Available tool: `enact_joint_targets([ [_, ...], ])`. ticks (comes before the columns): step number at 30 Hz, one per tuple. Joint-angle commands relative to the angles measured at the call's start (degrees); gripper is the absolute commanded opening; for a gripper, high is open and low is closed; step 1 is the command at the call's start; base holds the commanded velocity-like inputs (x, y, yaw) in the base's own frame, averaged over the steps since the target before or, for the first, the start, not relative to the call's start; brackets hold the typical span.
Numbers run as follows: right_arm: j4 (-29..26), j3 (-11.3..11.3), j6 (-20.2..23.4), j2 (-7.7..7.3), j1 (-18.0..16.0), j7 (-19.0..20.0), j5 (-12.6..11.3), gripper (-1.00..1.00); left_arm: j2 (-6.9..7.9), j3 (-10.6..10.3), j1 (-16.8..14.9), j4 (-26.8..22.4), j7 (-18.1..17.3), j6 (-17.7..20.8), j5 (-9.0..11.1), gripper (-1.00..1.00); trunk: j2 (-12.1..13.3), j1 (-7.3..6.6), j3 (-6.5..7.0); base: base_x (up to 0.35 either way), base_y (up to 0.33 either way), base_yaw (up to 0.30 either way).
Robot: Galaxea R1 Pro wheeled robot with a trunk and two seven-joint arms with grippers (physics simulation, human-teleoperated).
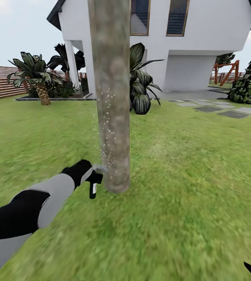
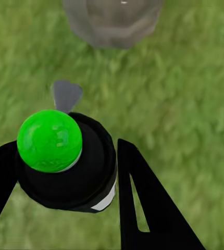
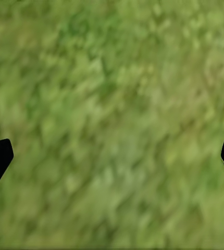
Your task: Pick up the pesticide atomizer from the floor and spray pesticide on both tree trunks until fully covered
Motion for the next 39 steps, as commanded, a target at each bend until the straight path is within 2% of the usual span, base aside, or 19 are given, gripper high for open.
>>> enact_joint_targets([
  [1,0.0,0.0,0.0,0.04,0.0,0.0,0.0,1.00,-0.08,-0.1,1.1,0.0,0.0,-1.5,-0.1,-1.00,0.0,-0.01,0.01,0.000,-0.261,0.231],
  [3,0.0,0.0,0.0,0.03,0.0,-0.1,0.0,1.00,-0.30,-0.1,2.3,0.0,0.0,-2.2,0.0,-1.00,0.0,-0.01,0.01,0.000,-0.298,0.246],
  [5,0.0,0.0,0.0,0.03,0.0,-0.1,0.0,1.00,-0.48,-0.1,3.3,-0.1,0.0,-3.1,1.3,-1.00,0.0,-0.01,0.01,0.000,-0.314,0.252],
  [6,0.0,0.0,0.0,0.06,0.0,-0.1,0.0,1.00,-0.55,-0.1,3.8,-0.1,0.1,-5.0,4.0,-1.00,0.0,-0.01,0.01,0.000,-0.322,0.255],
  [8,0.1,0.0,0.0,0.07,0.0,-0.1,0.0,1.00,-0.59,-0.2,4.1,0.0,0.0,-6.8,7.4,-1.00,0.0,-0.01,0.01,0.000,-0.324,0.256],
  [11,0.1,0.0,0.0,0.18,0.0,-0.1,0.0,1.00,-0.60,-0.2,5.5,-0.1,-0.1,-7.5,8.7,-1.00,0.0,-0.01,0.01,0.000,-0.325,0.253],
  [17,0.1,0.1,0.0,0.34,0.0,-0.2,0.0,1.00,-1.54,-0.2,5.8,-0.1,-0.1,-7.6,8.9,-1.00,0.0,-0.01,0.01,0.000,-0.332,0.098],
  [23,0.1,0.1,0.0,0.41,0.0,-0.2,0.0,1.00,-1.65,-0.2,5.8,-0.1,-0.1,-7.6,9.0,-1.00,0.0,-0.01,0.01,0.097,-0.339,0.053],
  [30,0.1,0.1,0.0,0.43,0.0,-0.2,0.1,1.00,-1.65,-0.2,5.9,-0.1,0.0,-8.5,9.0,-1.00,0.0,-0.01,0.01,0.211,-0.288,0.243],
  [39,0.1,0.1,0.0,0.43,0.0,-0.2,0.1,1.00,-1.65,-0.2,5.9,-0.1,0.1,-8.7,9.0,-1.00,0.0,-0.01,0.01,0.028,-0.316,0.254],
])
